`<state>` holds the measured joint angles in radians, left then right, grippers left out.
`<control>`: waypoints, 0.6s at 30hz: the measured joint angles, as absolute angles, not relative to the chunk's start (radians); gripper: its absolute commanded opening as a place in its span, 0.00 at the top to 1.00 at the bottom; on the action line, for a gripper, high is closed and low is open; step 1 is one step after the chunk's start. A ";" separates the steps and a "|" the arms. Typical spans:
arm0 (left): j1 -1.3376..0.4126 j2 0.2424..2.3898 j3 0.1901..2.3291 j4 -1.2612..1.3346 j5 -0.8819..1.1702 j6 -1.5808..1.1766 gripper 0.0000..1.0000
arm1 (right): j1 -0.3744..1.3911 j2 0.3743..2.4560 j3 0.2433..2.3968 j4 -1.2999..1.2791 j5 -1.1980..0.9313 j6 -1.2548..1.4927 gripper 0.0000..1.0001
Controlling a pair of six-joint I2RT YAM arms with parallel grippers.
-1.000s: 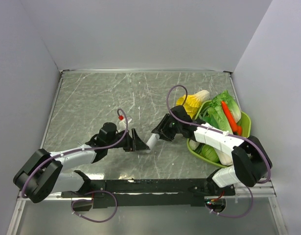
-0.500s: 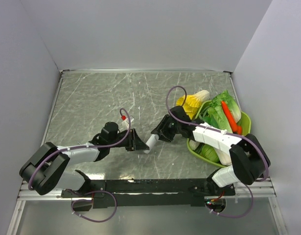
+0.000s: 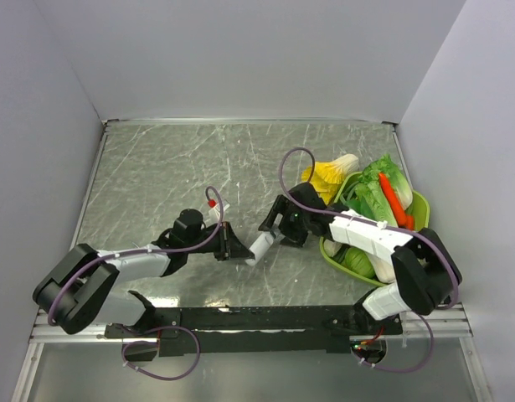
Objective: Unload the batteries from the remote control
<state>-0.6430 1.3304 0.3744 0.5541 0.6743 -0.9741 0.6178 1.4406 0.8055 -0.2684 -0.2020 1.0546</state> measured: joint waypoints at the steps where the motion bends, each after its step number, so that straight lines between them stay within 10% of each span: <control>1: -0.643 1.325 0.374 0.543 0.677 -0.974 0.99 | 0.617 1.430 0.804 -0.278 -0.193 1.032 0.02; 18: -0.630 1.414 0.442 0.369 0.723 -0.945 0.88 | 0.611 1.156 0.706 -0.279 -0.195 0.609 0.18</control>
<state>-0.6300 1.4136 0.4423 0.3691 0.7231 -0.9451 0.6106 1.1561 0.7063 -0.2790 -0.1951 0.6094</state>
